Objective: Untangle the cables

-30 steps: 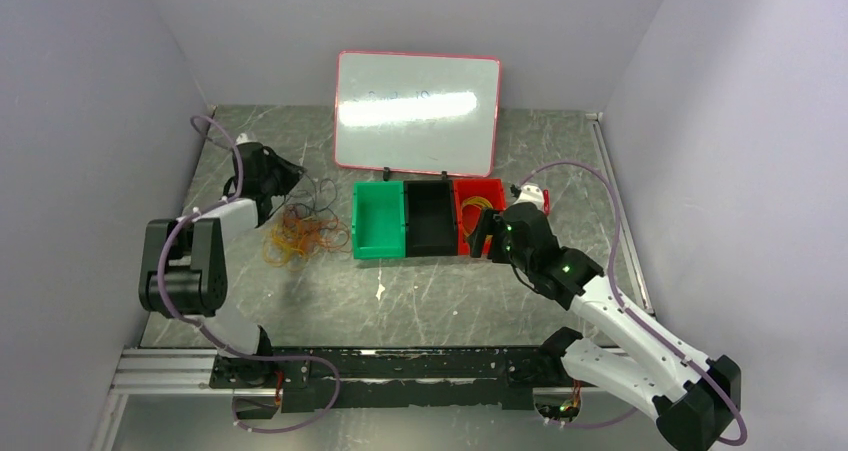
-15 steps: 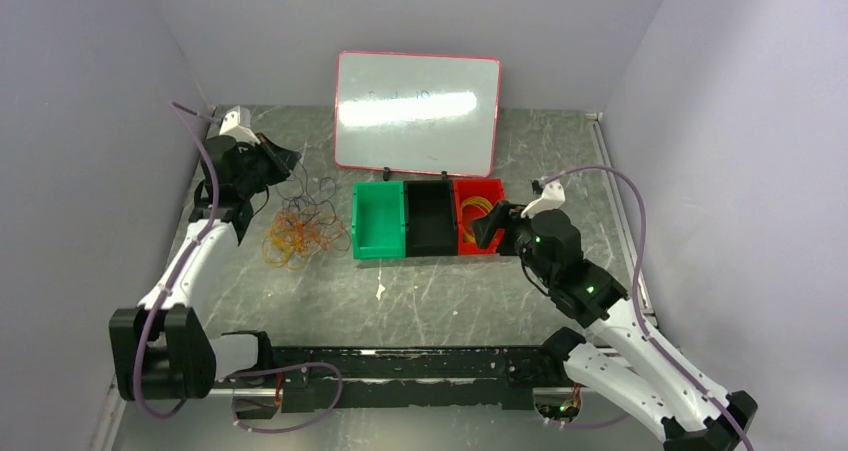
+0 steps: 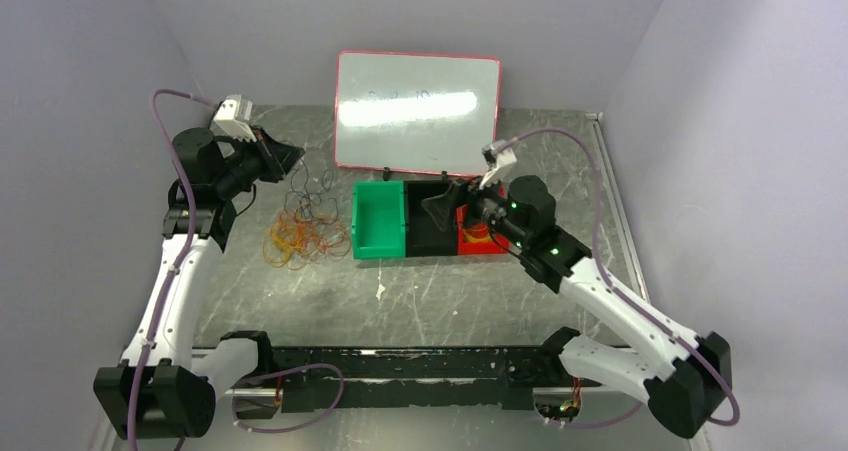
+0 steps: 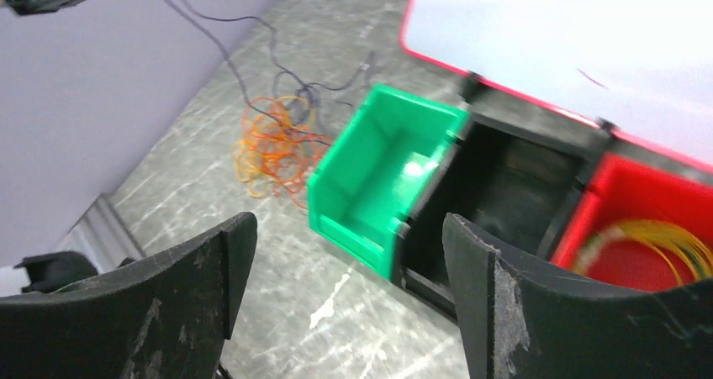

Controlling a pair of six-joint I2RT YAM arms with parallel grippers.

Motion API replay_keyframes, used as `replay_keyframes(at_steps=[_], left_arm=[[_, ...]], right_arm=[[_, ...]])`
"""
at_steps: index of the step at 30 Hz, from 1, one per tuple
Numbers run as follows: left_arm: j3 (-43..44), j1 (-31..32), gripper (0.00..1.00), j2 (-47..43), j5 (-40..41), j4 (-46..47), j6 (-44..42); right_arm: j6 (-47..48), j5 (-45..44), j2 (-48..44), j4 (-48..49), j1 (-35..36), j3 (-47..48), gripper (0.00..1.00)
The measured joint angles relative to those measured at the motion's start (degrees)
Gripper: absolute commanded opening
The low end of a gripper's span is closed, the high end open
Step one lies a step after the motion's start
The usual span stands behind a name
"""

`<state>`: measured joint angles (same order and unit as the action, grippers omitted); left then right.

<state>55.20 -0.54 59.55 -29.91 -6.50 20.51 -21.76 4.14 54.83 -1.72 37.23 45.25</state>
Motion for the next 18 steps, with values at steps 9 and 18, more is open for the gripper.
replay_keyframes(at_steps=[9,18], left_arm=[[5.6,0.0,0.07,-0.3,-4.9,-6.5,-2.1],[9.4,0.0,0.07,-0.1,-8.8,-12.1,-5.8]], right_arm=[[8.4,5.2,16.0,22.3,11.7,0.7,0.89],[23.6,7.3,35.8,48.4,18.9,5.6,0.82]])
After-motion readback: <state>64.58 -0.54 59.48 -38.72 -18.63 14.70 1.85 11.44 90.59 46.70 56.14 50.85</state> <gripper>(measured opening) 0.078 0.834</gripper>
